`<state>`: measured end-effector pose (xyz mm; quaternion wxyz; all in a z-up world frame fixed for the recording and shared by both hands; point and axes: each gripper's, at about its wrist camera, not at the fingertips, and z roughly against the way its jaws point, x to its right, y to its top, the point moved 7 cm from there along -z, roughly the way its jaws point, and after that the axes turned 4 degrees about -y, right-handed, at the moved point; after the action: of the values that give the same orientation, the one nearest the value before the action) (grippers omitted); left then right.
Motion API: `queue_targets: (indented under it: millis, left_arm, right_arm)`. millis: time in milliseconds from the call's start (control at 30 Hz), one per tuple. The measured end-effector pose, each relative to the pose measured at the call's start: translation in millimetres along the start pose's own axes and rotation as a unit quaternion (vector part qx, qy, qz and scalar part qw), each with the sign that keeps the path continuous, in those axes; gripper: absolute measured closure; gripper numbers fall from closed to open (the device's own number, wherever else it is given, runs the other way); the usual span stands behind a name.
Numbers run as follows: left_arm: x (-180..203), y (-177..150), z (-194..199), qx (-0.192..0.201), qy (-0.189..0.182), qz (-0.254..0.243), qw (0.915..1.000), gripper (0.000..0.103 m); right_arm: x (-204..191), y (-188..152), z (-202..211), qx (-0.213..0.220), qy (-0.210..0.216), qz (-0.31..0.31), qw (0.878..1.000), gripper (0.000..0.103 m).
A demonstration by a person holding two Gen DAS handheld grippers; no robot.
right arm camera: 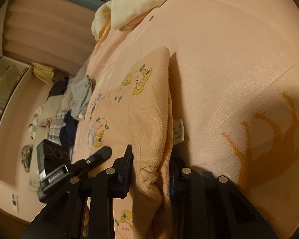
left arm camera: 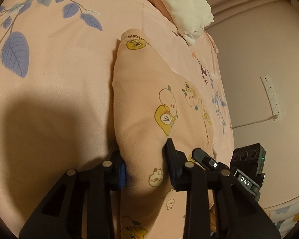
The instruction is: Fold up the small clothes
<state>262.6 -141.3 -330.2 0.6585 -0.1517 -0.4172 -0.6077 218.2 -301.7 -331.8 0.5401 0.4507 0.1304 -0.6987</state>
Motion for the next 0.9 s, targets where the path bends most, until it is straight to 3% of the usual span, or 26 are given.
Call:
queue_targets:
  millis: [200,367,467,567,800,900]
  left_arm:
    - [17.2,0.5,8.8,0.021,0.016,-0.042,0.9988,0.076]
    - [41.7,8.5,39.1,0.057,-0.005,-0.082,0.995,0.077]
    - [51.5,11.8,62.2,0.08,-0.025,-0.094,0.9921,0.077]
    - [58.8,16.5,92.6,0.112,-0.022,-0.107,0.9877,0.077]
    - [48.7,30.3,177.2,0.175,-0.037,-0.094,0.9793,0.077]
    - [41.7,38.3,200.5,0.19,-0.016,-0.095,0.977,0.077]
  right_arm:
    - [-8.0,1.6,8.9,0.01,0.006,0.008,1.0,0.076]
    - [-33.3,4.7,28.9,0.045,0.003,0.046,0.998,0.076]
    - [-58.3,6.9,47.2,0.07,0.01,0.079,0.994,0.076]
    - [-88.5,7.3,59.8,0.089,0.008,0.12,0.989,0.076]
    - [-164.8,1.4,51.3,0.082,0.035,0.197,0.976,0.076]
    - [-195.0,-2.0,37.3,0.07,0.046,0.22,0.972,0.076]
